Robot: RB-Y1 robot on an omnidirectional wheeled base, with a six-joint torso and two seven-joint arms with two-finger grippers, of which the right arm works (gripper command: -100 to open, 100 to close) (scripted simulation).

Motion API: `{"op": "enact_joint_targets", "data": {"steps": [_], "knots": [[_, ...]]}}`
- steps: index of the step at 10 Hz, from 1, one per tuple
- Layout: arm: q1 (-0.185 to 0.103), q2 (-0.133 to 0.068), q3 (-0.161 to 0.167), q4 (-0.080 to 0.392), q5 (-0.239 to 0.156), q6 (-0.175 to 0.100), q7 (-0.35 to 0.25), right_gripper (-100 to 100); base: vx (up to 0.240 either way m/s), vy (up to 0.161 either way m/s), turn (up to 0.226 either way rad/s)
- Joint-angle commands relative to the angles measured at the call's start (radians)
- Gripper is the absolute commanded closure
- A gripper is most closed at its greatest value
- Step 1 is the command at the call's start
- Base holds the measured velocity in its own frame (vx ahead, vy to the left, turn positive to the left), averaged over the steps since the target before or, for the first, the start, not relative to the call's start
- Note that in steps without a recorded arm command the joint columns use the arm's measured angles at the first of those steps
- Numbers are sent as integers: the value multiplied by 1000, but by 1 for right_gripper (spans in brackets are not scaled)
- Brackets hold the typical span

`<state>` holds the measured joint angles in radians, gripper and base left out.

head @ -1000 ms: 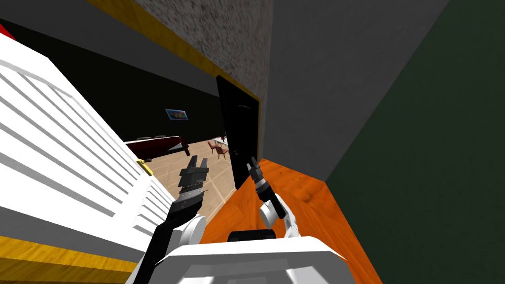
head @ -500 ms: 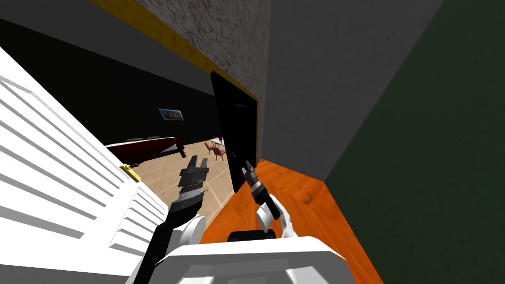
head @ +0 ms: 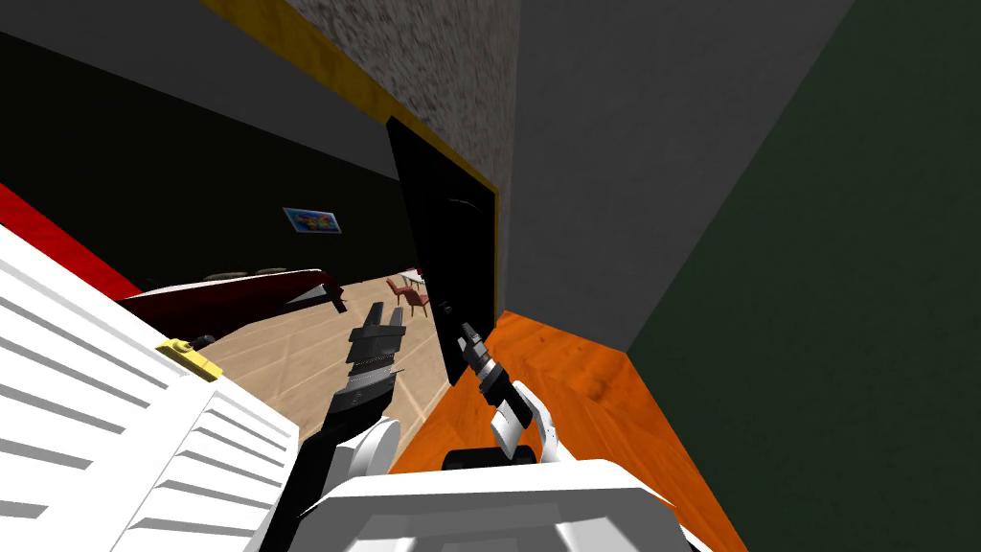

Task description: Push the door open

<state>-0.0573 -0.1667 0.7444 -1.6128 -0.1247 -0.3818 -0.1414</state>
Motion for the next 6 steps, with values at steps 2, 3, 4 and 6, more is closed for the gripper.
{"op": "enact_joint_targets", "data": {"steps": [2,3,4,6], "knots": [[-40,-15,58,55,-2,7,-17,-100,147,8,-58],[-51,-17,72,71,-2,7,-21,-100,159,7,-74],[-60,-20,85,85,-3,8,-25,-100,116,18,-48],[-79,-24,111,113,-3,9,-31,-100,104,13,-46]]}}
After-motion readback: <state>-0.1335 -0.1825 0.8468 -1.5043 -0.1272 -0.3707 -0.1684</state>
